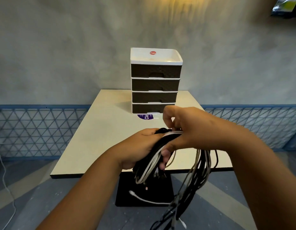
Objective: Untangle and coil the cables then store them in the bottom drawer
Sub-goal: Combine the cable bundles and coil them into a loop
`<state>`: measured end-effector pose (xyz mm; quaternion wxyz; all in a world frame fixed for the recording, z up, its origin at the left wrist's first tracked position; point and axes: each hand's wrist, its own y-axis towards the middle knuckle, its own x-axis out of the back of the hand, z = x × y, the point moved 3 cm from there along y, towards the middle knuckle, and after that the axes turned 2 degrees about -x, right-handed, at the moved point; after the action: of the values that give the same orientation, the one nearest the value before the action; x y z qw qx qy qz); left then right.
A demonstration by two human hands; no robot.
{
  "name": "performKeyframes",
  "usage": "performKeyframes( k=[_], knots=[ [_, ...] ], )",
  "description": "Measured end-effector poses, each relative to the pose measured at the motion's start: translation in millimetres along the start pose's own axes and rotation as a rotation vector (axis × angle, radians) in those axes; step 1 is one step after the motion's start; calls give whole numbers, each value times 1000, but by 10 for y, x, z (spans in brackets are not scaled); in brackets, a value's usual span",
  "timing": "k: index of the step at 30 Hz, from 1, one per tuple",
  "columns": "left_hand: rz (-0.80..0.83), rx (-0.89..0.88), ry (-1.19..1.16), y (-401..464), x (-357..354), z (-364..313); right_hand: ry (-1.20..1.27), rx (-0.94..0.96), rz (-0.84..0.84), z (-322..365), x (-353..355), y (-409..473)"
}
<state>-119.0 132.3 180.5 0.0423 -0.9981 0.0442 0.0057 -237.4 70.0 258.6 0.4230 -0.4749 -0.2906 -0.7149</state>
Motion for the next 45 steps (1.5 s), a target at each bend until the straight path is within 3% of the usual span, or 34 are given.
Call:
performKeyframes(
  k=[6, 11, 15, 24, 32, 41, 45],
  knots=[
    [184, -1, -340, 9, -59, 18, 121, 27, -51, -93, 55, 125],
    [281, -49, 55, 0, 24, -37, 265, 34, 146, -217, 68, 131],
    [287, 41, -83, -42, 47, -130, 445, 111, 228, -376, 67, 100],
    [360, -10, -503, -93, 163, -274, 760, 162, -25, -965, -29, 69],
    [451, -47, -697, 75, 288, -450, 1085, 14, -250, -1180, -802, 181],
    [303, -156, -930, 273, 471, -484, 1129, -139, -199, -1110, -1435, 194],
    [146, -277, -883, 303, 533, -541, 1156, -146, -140, -1025, -1527, 207]
  ],
)
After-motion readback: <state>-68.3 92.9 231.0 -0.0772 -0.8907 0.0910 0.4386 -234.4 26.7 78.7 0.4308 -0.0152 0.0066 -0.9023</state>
